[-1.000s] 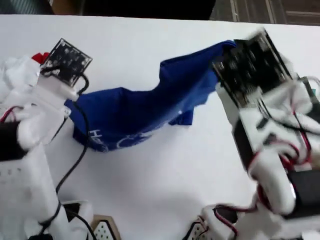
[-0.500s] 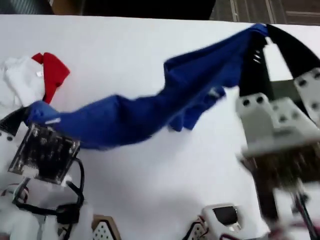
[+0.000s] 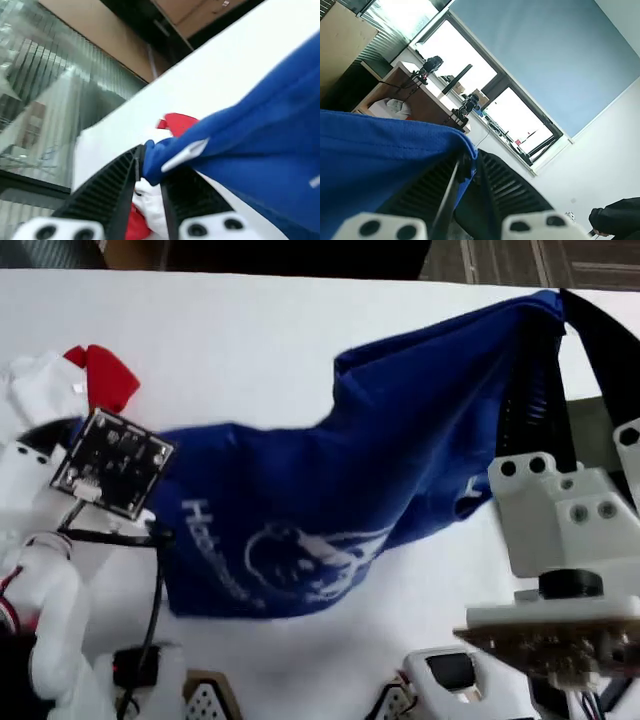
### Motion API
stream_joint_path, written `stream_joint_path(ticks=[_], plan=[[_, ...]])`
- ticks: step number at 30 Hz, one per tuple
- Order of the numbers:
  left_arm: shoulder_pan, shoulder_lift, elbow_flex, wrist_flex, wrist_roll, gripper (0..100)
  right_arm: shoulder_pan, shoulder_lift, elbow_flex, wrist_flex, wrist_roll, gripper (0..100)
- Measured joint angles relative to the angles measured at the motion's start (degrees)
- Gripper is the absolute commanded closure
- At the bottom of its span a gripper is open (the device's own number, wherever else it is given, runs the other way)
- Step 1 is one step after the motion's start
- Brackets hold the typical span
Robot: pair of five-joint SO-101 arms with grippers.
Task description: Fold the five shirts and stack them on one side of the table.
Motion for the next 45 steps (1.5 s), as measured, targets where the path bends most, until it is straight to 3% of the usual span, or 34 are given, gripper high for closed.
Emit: stream_joint_path(ticks=[12,24,31,40,45], plan=[[-1.76,-0.88,-1.14,6.51,2.99,97,-0.09,-2.11,-5.98,0.0,0.26,97.8],[-2.2,-14.86,-2.37,7.56,3.34,97,-1.58,-9.32,-6.07,0.0,2.9,97.8],[-2.2,-16.35,-2.46,7.38,3.34,97,-1.58,-10.73,-5.54,1.14,2.9,97.8],[-1.93,-11.34,8.7,-4.66,3.25,97,-2.2,-2.46,3.96,1.05,2.9,97.8],[0.7,-3.16,13.89,-12.84,3.16,97,-2.2,4.13,11.16,-3.87,2.9,97.8]])
